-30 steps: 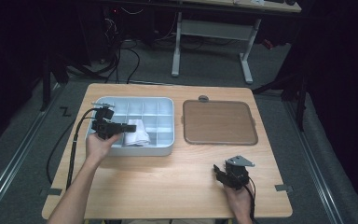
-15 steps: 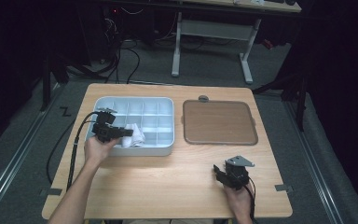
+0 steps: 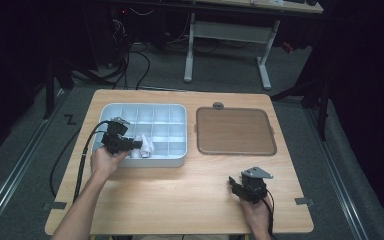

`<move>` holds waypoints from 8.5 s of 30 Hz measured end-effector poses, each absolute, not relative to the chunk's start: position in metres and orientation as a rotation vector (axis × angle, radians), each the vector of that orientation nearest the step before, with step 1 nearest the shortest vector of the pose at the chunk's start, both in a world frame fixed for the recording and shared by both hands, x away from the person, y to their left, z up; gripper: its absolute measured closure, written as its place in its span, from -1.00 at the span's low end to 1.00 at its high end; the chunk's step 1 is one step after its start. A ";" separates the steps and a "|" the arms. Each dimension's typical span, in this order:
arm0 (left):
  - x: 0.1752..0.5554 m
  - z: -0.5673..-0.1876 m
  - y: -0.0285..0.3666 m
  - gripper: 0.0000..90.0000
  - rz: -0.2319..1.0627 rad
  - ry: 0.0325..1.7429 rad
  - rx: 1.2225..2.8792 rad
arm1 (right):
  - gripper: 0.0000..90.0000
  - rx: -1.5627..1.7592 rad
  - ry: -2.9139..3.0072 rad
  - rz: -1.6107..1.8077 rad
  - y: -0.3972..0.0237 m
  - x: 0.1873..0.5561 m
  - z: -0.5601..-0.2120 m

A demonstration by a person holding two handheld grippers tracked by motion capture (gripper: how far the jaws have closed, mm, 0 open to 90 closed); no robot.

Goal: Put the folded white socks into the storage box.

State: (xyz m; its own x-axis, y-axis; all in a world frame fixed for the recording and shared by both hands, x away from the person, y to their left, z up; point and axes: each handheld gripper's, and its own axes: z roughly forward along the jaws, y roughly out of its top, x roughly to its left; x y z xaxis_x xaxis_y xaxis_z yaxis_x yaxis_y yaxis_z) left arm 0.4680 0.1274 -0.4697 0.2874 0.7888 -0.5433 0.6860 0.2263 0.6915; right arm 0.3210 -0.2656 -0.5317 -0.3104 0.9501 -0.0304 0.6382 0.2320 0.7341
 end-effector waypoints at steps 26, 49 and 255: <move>0.464 -0.478 0.122 0.65 0.172 1.415 1.587 | 0.02 1.454 2.033 0.864 -0.266 0.321 -0.532; 0.463 -0.480 0.117 0.66 0.196 1.419 1.608 | 0.02 1.449 2.039 0.869 -0.266 0.321 -0.532; 0.380 -0.443 0.196 -0.07 0.279 1.370 1.257 | 0.01 1.455 2.039 0.871 -0.266 0.321 -0.532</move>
